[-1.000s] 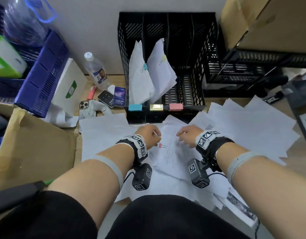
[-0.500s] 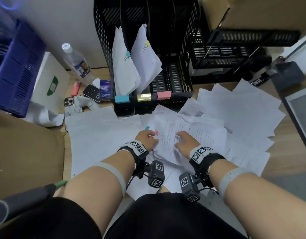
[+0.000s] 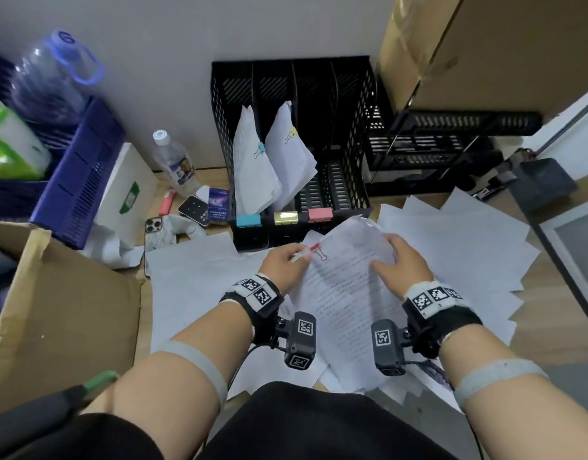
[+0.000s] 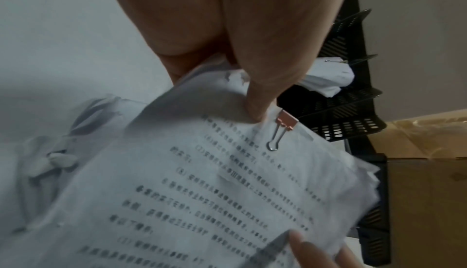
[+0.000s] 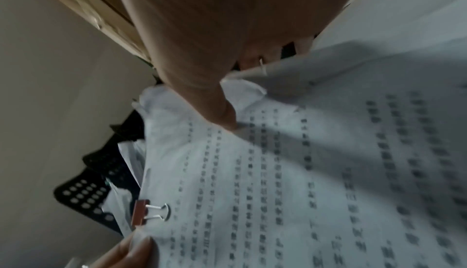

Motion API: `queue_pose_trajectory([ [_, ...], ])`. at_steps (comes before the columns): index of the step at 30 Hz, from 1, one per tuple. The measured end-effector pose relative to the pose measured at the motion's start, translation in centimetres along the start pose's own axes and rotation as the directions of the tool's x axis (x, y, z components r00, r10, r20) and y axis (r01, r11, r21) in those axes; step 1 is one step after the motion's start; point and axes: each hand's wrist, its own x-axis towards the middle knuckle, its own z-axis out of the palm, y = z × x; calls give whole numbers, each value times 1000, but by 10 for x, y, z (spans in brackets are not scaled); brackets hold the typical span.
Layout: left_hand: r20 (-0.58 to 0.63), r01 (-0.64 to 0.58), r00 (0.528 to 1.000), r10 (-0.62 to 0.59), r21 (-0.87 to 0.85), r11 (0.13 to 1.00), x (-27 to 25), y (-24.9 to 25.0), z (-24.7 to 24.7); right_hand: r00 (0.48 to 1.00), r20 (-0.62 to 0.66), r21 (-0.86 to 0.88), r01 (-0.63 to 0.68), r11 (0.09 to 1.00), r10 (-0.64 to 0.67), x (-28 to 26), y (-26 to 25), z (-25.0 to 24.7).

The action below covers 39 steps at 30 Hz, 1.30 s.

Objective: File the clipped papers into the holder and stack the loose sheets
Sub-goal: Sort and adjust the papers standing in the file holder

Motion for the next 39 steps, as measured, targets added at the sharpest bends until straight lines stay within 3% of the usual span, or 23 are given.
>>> queue_pose_trajectory([
  [8,-67,17,997,-29,-172,985,1,7,-4,998,-59,204,-22,979,35,-23,1,5],
  [11,-39,73,996,-85,-237,969,-2,3,-6,996,-60,242,-46,969,63,-26,3,3],
  [14,22,149,988,-153,-405,902,-11,0,-5,992,-91,336,-46,941,82,-27,-4,-5],
  [17,93,171,985,-145,-430,886,-17,-4,1,982,-146,427,-44,903,117,-21,-13,-18],
  [20,84,65,996,-36,-374,925,-18,2,1,968,-212,521,-6,853,136,-9,-26,-29],
  [24,-127,-198,977,169,-275,941,-10,31,-5,961,-273,352,59,934,43,2,-49,-44],
  [27,-205,-352,927,314,-183,918,-5,59,-5,1000,-2,463,21,886,-22,-2,-70,-47],
  [29,-180,-414,905,385,-169,895,-6,79,0,985,146,541,-5,841,-88,-8,-88,-46],
  [32,-108,-494,869,482,-148,857,-4,94,10,971,178,574,32,819,-163,-8,-113,-44],
  [36,-58,-510,859,508,-166,844,1,104,14,987,124,615,-158,773,103,9,-127,-47],
  [39,0,-469,883,470,-57,881,11,105,4,994,26,570,-104,815,109,20,-128,-58],
])
